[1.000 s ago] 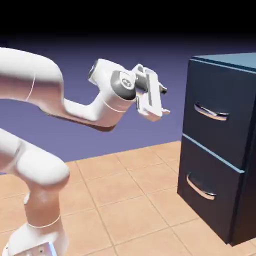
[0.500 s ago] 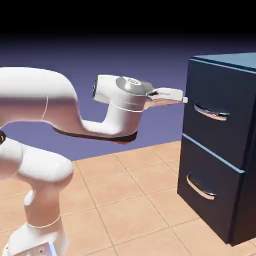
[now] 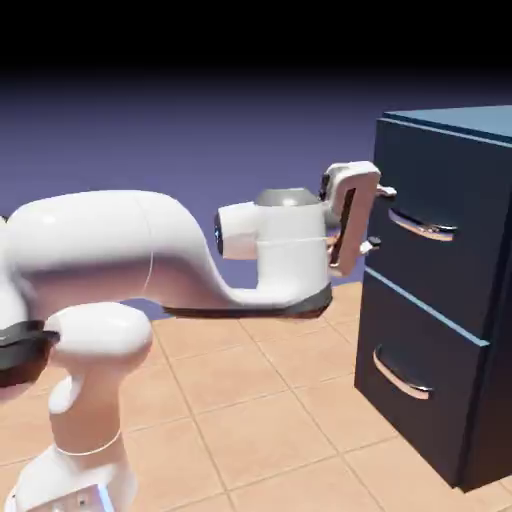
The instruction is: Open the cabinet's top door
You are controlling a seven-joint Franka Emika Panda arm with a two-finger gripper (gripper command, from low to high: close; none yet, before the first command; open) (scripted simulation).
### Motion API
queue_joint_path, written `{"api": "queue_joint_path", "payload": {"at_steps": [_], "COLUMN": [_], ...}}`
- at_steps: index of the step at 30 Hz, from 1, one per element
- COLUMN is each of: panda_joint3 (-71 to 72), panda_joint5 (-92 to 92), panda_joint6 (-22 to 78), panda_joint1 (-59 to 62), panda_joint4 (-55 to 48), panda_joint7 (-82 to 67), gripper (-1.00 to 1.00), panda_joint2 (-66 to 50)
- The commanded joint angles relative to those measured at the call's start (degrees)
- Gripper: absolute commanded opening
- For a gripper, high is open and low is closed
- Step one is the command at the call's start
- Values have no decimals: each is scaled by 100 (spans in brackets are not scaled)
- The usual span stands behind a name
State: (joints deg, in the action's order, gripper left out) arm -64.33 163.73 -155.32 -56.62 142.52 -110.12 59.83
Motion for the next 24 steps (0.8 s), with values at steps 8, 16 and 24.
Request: {"api": "queue_joint_path", "payload": {"at_steps": [8, 16, 24], "panda_joint3": [-622, 220, 1009], "panda_joint5": [227, 86, -287], "panda_joint6": [126, -95, -694], "panda_joint1": [-1048, 406, 2067], "panda_joint4": [-808, 267, 1345], "panda_joint7": [-9, 18, -245], "gripper": [-100, -100, -100], "panda_joint2": [-294, 79, 850]}}
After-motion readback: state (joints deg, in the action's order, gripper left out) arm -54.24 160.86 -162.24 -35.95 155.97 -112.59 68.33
